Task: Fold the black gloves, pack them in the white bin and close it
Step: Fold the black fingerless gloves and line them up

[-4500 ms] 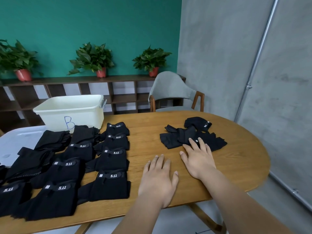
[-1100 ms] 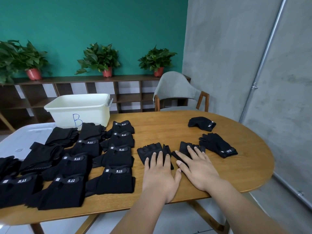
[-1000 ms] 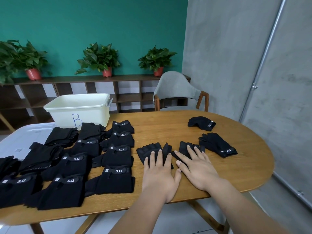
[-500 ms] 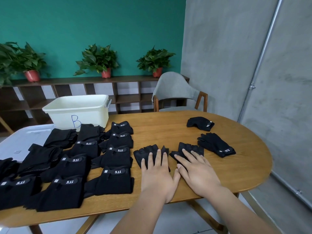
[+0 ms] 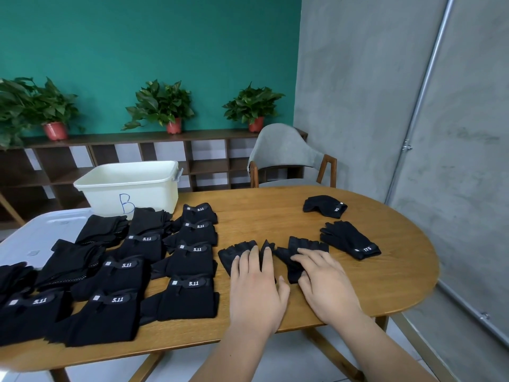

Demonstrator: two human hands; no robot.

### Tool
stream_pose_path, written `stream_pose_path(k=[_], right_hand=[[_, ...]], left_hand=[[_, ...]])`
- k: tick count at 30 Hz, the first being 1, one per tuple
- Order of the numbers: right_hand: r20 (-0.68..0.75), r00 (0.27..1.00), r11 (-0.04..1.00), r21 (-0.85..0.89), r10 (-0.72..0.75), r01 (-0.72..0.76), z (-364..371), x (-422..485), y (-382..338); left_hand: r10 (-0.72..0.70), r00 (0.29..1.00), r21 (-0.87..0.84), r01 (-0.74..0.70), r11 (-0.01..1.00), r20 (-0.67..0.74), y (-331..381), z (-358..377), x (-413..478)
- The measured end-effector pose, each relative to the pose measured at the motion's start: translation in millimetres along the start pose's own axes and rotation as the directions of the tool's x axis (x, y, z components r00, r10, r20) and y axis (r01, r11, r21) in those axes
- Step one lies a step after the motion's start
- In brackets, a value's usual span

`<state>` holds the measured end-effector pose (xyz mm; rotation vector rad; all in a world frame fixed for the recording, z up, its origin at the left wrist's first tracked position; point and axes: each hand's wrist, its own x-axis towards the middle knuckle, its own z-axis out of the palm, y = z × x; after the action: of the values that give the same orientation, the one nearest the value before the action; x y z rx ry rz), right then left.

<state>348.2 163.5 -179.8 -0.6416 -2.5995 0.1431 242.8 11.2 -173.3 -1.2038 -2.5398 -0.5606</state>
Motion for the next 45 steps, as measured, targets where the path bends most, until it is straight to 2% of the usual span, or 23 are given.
stream_pose_path(k=[2, 8, 13, 17, 22, 27, 30, 32, 35, 40, 43, 45], right_hand=[[-0.028, 1.000, 0.999, 0.039, -0.015, 0.016, -1, -2, -1], [0.008, 0.999, 0.999, 0.017, -0.035, 0.035, 4, 2, 0], [-0.075, 0.993, 0.995, 0.036, -0.089, 0.092, 0, 1, 0], [-0.018, 0.986, 0.986, 0.027, -0.165, 0.166, -6, -1, -6], [0.004, 0.980, 0.973, 0.114, -0.201, 0.199, -10, 0, -6], [-0.071, 0.974, 0.962, 0.155, -0.216, 0.225, -8, -2, -4], [-0.122, 0.976, 0.960, 0.194, -0.179, 0.200, -8, -3, -4], [-0.128, 0.987, 0.963, 0.238, -0.094, 0.123, -10, -6, -6], [-0.138, 0.989, 0.954, 0.300, 0.052, -0.008, -15, -11, -10], [-0.116, 0.987, 0.916, 0.396, 0.113, -0.059, -20, -22, -22], [-0.059, 0.985, 0.865, 0.489, 0.164, -0.115, -29, -24, -29], [-0.027, 0.978, 0.773, 0.617, 0.206, -0.145, -39, -19, -31]], left_hand=[[0.002, 0.997, 0.030, 0.000, 1.000, -0.073, -1, 2, -3], [-0.096, 0.993, 0.014, 0.097, 0.995, -0.072, -4, 1, -4], [-0.118, 0.986, -0.138, 0.101, 0.985, -0.115, -7, 1, -3], [-0.129, 0.989, -0.289, 0.103, 0.952, -0.075, -13, -4, -2], [-0.103, 0.993, -0.301, 0.083, 0.950, -0.051, -15, -3, 0], [-0.159, 0.987, -0.362, 0.135, 0.922, -0.038, -20, -2, 3], [-0.157, 0.985, -0.380, 0.121, 0.917, -0.065, -20, -1, 3], [-0.142, 0.987, -0.388, 0.101, 0.916, -0.077, -20, 1, 3], [-0.109, 0.993, -0.375, 0.088, 0.923, -0.035, -20, 2, 4], [-0.076, 0.997, -0.313, 0.081, 0.946, 0.027, -19, 3, 6], [-0.092, 0.996, -0.313, 0.094, 0.945, 0.023, -19, 3, 7], [-0.098, 0.995, -0.325, 0.094, 0.941, 0.006, -19, 1, 6]])
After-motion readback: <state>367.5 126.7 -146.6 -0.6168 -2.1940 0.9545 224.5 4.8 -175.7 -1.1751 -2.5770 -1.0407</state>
